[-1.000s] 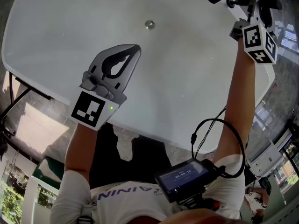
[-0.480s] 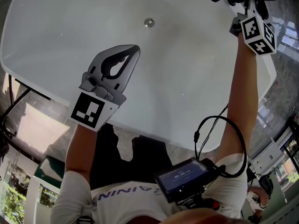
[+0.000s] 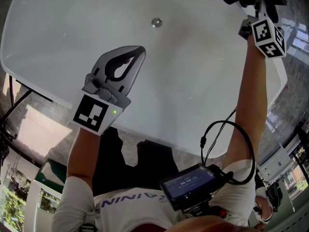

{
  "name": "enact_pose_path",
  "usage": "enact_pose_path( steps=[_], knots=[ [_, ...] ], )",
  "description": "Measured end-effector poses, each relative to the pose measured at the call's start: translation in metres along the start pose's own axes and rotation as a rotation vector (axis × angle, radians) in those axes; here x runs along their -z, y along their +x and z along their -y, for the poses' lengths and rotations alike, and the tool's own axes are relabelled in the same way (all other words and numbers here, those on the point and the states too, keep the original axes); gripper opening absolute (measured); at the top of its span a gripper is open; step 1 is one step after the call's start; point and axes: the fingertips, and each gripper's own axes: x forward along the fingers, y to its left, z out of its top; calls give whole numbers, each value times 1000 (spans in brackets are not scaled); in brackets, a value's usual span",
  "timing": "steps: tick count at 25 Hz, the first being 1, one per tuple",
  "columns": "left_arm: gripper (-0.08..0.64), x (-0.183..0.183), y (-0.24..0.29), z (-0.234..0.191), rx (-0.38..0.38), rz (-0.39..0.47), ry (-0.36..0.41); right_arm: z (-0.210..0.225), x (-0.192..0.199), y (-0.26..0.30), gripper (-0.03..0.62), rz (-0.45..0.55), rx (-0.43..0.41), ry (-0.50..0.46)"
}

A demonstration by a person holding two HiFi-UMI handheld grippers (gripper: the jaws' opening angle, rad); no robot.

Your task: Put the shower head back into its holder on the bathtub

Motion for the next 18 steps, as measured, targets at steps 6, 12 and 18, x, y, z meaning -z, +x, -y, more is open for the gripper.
enact_pose_path(
  steps=[6,12,18],
  knots=[
    [17,-6,-1,2,8,6,-7,11,2,8,140,9,26,80],
    [17,-2,-8,9,9,-7,14,9,-1,5,156,-12,-12,59],
    [17,-14,-18,21,-5,7,34,6,-48,-25,202,70,-22,56]
  ],
)
